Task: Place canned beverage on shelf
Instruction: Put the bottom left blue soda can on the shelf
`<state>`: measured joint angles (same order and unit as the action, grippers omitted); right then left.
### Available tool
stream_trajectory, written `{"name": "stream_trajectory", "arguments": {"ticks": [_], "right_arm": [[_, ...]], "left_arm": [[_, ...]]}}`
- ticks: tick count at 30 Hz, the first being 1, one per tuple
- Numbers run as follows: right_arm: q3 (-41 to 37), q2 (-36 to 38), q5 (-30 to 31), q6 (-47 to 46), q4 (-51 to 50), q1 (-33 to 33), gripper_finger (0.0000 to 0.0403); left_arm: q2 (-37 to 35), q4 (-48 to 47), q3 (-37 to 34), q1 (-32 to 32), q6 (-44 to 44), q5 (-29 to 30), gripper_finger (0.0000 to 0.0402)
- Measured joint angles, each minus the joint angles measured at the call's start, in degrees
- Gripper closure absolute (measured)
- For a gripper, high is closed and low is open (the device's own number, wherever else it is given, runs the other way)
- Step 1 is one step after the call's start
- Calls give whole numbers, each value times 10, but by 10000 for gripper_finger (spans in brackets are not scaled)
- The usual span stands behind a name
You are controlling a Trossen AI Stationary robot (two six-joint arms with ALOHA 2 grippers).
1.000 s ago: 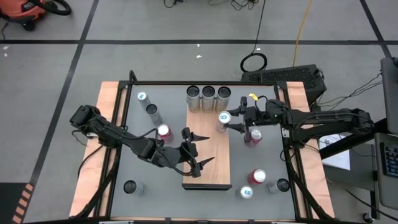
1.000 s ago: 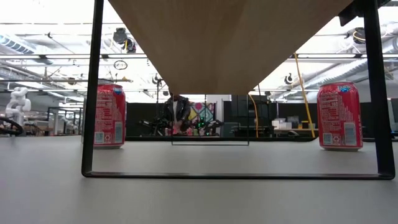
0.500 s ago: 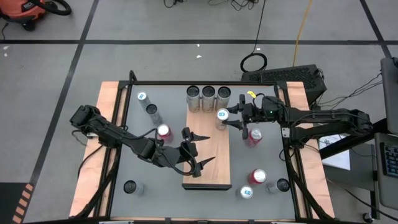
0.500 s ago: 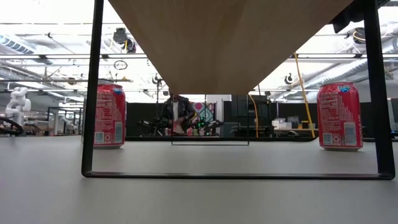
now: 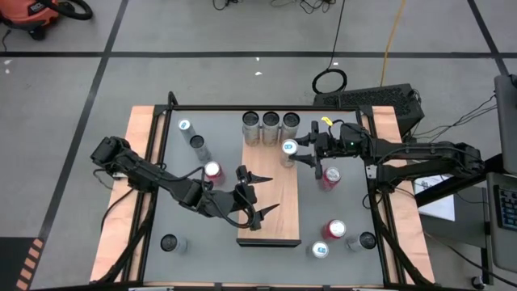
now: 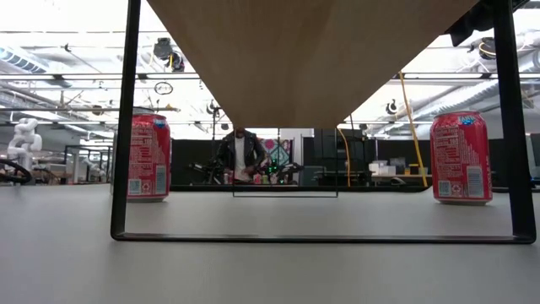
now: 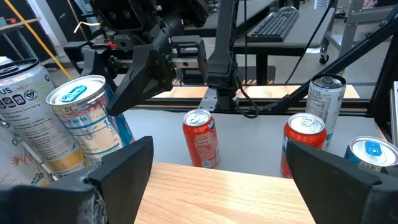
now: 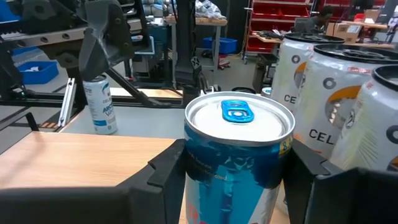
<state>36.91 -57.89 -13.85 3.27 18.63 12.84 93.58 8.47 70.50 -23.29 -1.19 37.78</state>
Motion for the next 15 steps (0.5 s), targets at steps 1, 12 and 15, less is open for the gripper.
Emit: {"name": "stream_trajectory", "arguments": {"ticks": [1, 12, 15], "right_arm": [[0, 0, 0, 2, 0, 0, 248], [0, 0, 0, 11, 0, 0, 247], [0, 0, 0, 10, -2, 0, 247]], "left_arm": [[0, 0, 0, 0, 0, 0, 39], [0, 0, 0, 0, 0, 0, 39], [0, 0, 0, 0, 0, 0, 39]]}}
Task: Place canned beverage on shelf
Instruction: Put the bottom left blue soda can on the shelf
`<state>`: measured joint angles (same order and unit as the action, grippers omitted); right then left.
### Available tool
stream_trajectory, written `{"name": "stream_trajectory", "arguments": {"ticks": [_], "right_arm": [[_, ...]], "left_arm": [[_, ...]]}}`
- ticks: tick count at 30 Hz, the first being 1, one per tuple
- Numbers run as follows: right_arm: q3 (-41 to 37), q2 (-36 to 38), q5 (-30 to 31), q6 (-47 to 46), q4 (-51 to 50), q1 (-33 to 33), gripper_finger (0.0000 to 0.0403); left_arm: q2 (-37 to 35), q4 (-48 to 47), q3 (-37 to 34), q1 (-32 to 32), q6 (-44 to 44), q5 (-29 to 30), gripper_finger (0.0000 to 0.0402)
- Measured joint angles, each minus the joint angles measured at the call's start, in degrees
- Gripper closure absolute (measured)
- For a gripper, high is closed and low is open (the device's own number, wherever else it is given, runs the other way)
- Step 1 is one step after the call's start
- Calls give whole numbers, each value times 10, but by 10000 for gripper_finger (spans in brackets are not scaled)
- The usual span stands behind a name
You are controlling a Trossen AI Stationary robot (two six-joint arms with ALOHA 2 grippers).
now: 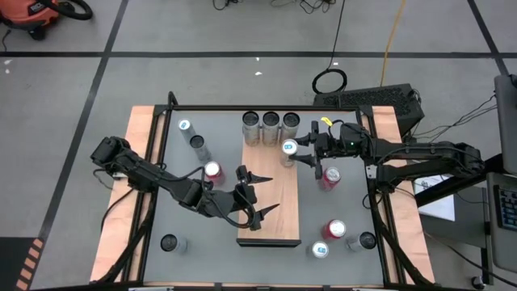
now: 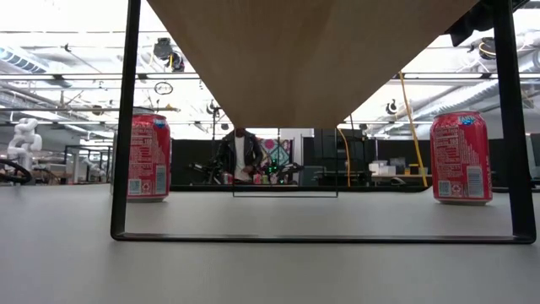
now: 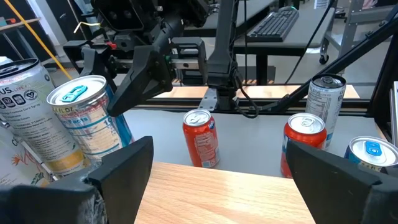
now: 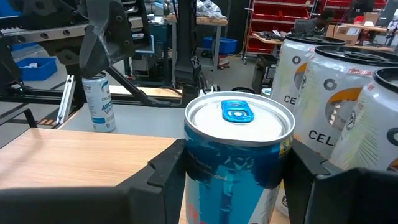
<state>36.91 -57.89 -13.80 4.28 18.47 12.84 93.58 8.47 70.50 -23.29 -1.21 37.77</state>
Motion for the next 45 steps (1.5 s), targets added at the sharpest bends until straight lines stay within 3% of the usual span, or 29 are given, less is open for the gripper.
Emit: {"name": "stream_trajectory", "arguments": {"ticks": [8, 20, 45], "right_arm": [[0, 0, 1, -9, -3, 7, 240], [1, 1, 0, -20, -1, 22, 177], [1, 25, -14, -27, -17, 22, 174]], "left_arm": [[0, 0, 0, 0, 0, 0, 39], [0, -7, 0, 0, -1, 0, 39], [0, -22, 0, -1, -15, 0, 39]]}}
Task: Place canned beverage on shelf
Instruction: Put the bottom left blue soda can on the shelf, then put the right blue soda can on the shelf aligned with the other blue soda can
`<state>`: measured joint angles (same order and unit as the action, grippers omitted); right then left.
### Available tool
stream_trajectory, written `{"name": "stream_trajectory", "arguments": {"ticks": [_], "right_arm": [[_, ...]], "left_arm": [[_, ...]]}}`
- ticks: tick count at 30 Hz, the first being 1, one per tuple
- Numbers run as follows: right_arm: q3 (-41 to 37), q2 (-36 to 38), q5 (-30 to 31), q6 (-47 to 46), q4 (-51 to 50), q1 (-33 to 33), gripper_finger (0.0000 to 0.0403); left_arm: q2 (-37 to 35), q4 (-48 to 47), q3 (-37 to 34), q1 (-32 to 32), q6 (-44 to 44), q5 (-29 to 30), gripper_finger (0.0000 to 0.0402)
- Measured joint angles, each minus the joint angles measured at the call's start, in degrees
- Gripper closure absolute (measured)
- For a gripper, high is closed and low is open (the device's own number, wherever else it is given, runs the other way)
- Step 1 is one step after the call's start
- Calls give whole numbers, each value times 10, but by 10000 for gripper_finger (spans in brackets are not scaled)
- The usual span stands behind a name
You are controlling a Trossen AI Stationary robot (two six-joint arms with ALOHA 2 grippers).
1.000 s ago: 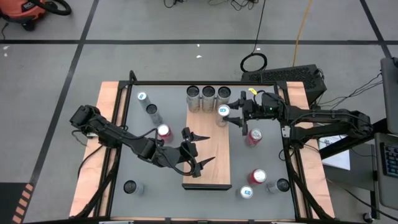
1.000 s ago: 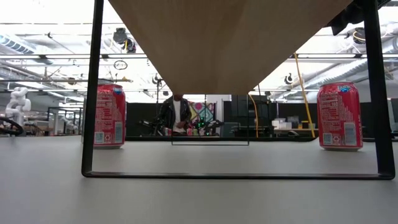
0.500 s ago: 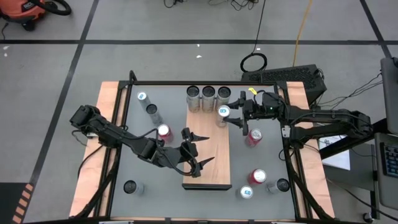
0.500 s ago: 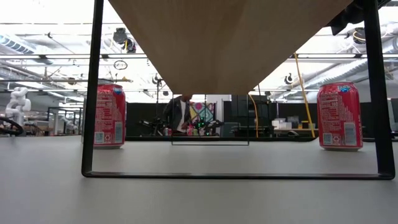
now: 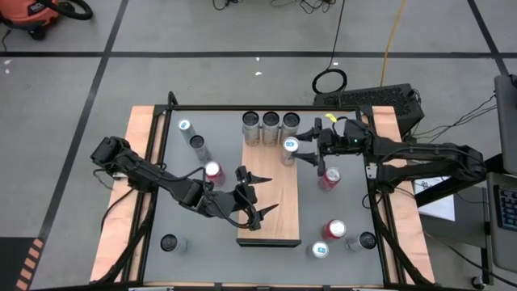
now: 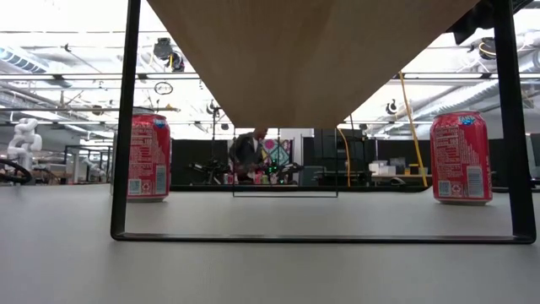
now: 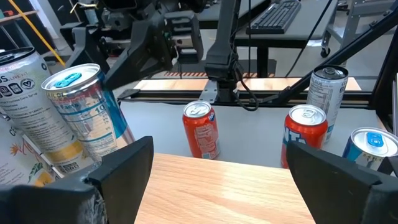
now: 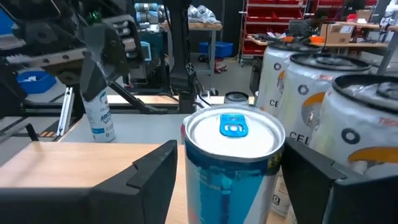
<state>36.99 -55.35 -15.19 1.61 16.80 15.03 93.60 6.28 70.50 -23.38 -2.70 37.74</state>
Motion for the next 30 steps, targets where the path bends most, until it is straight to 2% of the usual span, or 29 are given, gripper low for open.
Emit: {"name": "stream_trajectory", "arguments": {"ticks": [11, 15, 22, 30], "right_arm": [[0, 65, 4, -22, -38, -3, 174], [0, 106, 38, -28, -82, -26, 174], [0, 159, 97, -62, -180, -121, 174], [0, 149, 148, -129, -222, -266, 174]], "left_arm": [[0, -12, 0, 0, -6, 0, 39], [0, -20, 0, 0, -15, 0, 39], [0, -24, 0, -8, -29, 0, 39], [0, -23, 0, -27, -36, 0, 39]]}}
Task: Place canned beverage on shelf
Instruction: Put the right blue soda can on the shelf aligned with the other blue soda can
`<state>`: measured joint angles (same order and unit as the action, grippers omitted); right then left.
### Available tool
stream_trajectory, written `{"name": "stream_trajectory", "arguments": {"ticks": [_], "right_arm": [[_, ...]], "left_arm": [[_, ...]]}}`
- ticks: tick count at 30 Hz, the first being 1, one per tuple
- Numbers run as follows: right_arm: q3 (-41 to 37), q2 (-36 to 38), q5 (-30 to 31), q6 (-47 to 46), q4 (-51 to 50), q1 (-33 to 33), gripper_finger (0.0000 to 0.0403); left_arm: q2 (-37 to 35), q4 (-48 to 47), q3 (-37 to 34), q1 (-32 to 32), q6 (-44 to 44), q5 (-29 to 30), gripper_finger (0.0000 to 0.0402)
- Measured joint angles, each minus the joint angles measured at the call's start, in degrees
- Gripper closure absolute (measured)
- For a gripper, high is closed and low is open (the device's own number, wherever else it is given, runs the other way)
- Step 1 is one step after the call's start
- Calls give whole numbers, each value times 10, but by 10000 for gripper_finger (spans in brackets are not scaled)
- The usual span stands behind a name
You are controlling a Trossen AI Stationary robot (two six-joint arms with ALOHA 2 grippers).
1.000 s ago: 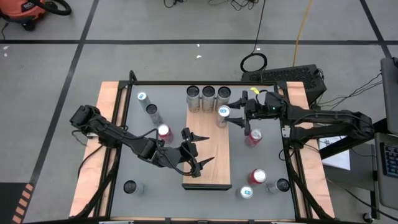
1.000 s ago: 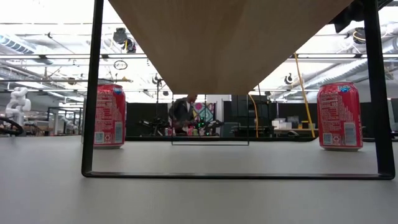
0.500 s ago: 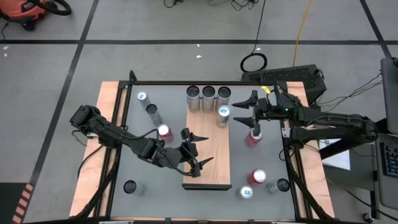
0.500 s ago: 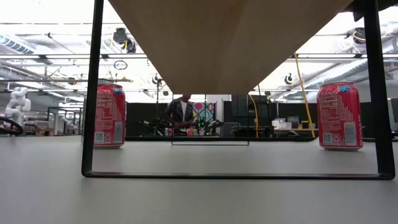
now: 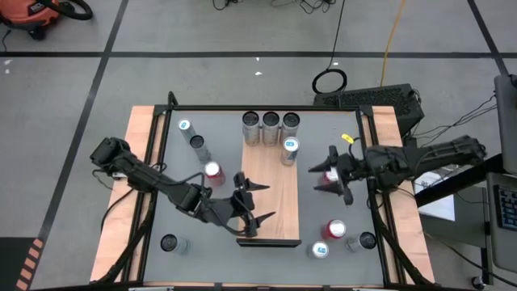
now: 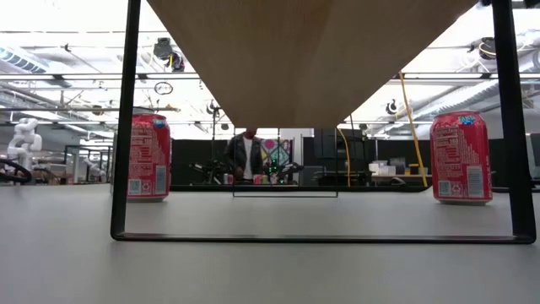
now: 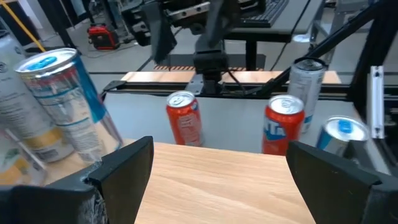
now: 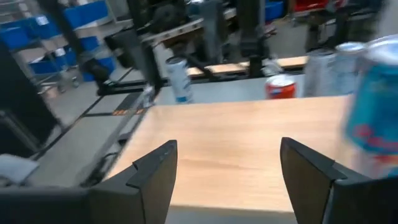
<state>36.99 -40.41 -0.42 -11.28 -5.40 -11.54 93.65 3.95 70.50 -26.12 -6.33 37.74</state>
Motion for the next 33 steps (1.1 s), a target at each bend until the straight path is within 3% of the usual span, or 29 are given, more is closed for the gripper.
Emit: {"name": "stream_trajectory", "arguments": {"ticks": [10, 16, 25, 33], "right_arm": [[17, -49, 116, -50, -24, -180, 174], [116, -154, 168, -105, -157, -246, 174], [282, -338, 167, -231, -406, -307, 169], [350, -409, 138, -306, -427, -353, 127]], "left_arm": [[0, -5, 0, -21, -9, 0, 39], [0, -5, 0, -21, -24, 1, 39], [5, -4, 0, -20, -24, 5, 39], [5, 0, 0, -20, -25, 5, 39]]}}
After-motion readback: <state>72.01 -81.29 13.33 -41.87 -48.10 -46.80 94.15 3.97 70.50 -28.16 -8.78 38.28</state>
